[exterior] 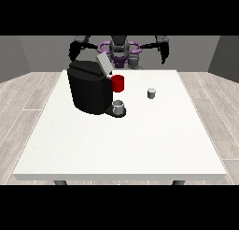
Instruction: Insert the coffee pod into the coffee machine and close the lid
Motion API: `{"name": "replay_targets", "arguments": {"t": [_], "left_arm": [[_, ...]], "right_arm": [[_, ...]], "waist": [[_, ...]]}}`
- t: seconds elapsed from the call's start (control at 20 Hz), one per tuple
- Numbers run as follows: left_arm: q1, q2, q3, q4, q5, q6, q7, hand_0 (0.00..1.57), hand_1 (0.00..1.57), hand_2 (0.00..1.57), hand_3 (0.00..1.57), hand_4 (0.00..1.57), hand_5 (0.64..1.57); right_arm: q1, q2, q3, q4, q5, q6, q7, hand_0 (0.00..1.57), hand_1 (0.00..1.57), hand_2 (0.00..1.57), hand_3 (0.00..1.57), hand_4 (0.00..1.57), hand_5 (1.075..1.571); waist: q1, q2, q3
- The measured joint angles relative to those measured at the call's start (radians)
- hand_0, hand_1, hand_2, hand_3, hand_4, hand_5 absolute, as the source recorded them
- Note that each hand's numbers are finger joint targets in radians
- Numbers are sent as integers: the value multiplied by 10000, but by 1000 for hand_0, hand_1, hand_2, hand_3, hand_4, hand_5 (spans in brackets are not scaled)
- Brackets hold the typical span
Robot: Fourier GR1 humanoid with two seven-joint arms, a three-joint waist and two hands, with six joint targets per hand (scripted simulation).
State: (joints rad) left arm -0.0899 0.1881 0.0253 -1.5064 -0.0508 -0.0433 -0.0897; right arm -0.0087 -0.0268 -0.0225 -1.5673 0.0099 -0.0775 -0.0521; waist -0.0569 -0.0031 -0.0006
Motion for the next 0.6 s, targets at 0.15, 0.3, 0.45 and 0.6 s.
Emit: {"name": "replay_targets", "arguments": {"t": [0.15,0.3,0.45,0.6], "left_arm": [[-562,536,465,691,84,-336,125,0,0,0,0,0,1571],[-1200,850,809,1559,99,-502,129,0,0,0,0,0,1571],[-1907,1214,1057,2363,59,-717,266,0,0,0,0,0,1571],[-2417,1358,1192,3228,-102,-722,207,0,0,0,0,0,1571]], "right_arm": [[-104,64,41,-190,-64,-95,-134,0,0,0,0,169,1571],[-307,107,133,-385,-84,-163,-249,0,0,0,0,174,1571],[-471,161,281,-425,-106,-265,-287,0,0,0,0,186,1571],[-637,121,281,-455,-219,-199,-411,0,0,0,0,118,1571]], "waist": [[-256,286,4],[-552,676,4],[-743,979,3],[-931,1323,4]]}}
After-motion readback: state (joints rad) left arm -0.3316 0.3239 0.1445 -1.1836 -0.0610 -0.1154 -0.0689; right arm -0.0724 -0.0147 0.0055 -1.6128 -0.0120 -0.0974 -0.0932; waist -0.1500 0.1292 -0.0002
